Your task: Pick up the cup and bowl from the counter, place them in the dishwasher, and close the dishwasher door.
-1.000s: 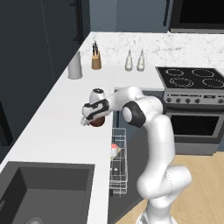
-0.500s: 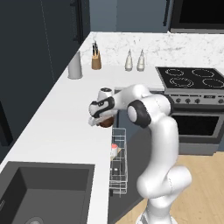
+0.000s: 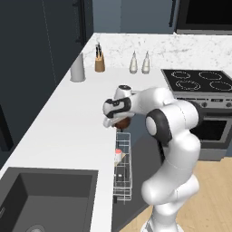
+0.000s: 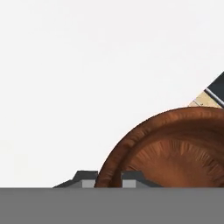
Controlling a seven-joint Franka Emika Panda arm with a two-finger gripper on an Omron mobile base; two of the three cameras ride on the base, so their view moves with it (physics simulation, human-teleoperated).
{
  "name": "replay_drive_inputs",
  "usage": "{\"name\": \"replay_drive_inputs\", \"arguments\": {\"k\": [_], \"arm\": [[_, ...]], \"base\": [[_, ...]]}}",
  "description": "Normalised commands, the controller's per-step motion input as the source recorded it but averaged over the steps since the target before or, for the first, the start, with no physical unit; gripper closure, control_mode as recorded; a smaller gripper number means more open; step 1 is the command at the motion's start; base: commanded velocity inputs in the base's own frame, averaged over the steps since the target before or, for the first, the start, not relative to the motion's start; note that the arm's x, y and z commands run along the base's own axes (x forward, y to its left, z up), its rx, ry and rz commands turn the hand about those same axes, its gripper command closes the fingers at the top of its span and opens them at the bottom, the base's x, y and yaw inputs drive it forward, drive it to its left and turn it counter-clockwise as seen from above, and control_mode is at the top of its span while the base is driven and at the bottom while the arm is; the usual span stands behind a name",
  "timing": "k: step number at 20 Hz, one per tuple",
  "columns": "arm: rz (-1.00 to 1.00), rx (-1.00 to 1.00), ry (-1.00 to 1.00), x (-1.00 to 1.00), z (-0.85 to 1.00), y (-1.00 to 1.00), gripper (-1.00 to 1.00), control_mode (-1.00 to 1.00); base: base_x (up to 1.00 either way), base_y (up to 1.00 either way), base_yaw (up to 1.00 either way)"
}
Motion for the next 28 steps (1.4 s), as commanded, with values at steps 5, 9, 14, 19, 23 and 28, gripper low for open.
{"name": "replay_drive_inputs", "arguments": {"k": [5,9,14,19,23,28], "arm": [[0.02,0.04,-0.11,-0.91,0.35,-0.60,1.00,-1.00],[0.07,0.03,-0.13,-0.85,0.42,-0.51,1.00,-1.00],[0.13,0.08,-0.05,-0.70,0.47,-0.44,1.00,-1.00],[0.13,0.09,0.00,-0.57,0.41,-0.32,1.00,-1.00],[0.12,0.05,0.03,-0.24,0.27,-0.06,1.00,-1.00],[0.14,0.01,0.08,-0.05,0.07,0.00,1.00,-1.00]], "base": [[0.00,0.00,0.00],[0.00,0.00,0.00],[0.00,0.00,0.00],[0.00,0.00,0.00],[0.00,0.00,0.00],[0.00,0.00,0.00]]}}
